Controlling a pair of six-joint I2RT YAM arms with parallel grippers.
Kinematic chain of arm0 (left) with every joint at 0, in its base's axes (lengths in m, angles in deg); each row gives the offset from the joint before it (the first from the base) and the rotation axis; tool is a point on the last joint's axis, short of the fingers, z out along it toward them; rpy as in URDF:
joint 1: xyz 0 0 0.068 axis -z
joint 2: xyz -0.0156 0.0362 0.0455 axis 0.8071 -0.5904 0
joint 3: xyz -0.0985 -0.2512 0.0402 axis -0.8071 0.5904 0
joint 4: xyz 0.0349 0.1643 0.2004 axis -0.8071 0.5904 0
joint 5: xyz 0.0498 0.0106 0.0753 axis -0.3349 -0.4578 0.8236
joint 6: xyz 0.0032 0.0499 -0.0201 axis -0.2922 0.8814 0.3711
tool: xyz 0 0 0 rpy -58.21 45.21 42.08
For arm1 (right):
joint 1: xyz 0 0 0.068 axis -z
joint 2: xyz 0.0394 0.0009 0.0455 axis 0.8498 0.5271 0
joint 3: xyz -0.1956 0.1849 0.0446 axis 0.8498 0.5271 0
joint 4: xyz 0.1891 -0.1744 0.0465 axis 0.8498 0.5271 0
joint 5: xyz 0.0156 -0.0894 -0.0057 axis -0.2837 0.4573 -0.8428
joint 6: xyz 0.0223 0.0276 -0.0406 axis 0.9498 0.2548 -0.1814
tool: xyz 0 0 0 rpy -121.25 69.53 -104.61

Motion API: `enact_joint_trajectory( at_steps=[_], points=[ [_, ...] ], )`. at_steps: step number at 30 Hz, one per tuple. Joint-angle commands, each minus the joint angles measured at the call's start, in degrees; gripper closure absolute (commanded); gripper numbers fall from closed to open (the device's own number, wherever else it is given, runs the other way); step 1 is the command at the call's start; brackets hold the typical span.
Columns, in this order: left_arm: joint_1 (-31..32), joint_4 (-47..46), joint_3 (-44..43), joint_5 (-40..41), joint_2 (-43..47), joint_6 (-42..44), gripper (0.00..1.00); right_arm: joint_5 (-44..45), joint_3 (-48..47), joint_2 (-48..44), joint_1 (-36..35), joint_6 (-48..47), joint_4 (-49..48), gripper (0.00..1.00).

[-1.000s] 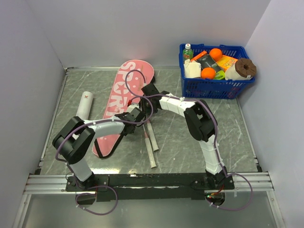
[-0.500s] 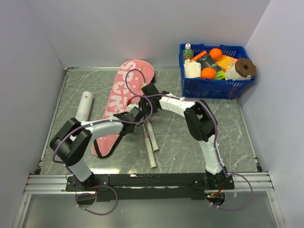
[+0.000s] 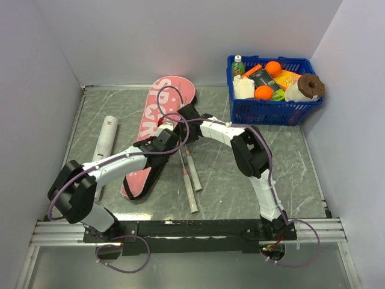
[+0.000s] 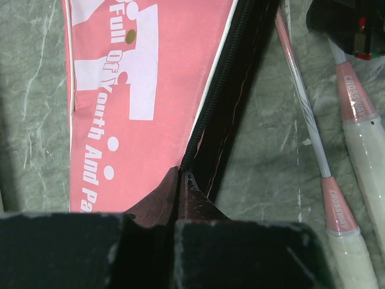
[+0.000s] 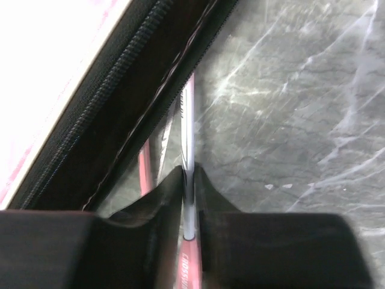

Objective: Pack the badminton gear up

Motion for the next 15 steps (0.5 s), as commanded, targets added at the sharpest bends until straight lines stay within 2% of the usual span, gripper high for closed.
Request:
enact_joint_trajectory(
  at_steps=[1, 4, 7, 10, 15],
  points=[
    [-1.3, -0.8, -0.3, -2.2, 3.3, 0.3, 0.99, 3.2, -1.9, 3.2, 0.4, -0.1, 3.1, 0.98],
    [-1.7, -0.9, -0.4, -2.7, 3.6, 0.4, 0.99, 4.6, -0.6, 2.1, 0.8, 0.3, 3.9, 1.00],
    [-2.0, -1.3, -0.5, -2.8, 4.6, 0.3, 0.99, 6.7, 5.6, -3.3, 0.9, 1.5, 2.6, 1.00],
    [-2.6, -2.4, -0.2, -4.0, 5.9, 0.2, 0.99, 8.8, 17.0, -10.3, 0.9, 3.5, 0.9, 1.00],
    [-3.5, -4.2, 0.0, -5.6, 6.8, 0.1, 0.99, 10.2, 29.5, -22.4, 0.9, 6.2, -0.8, 1.00]
  ],
)
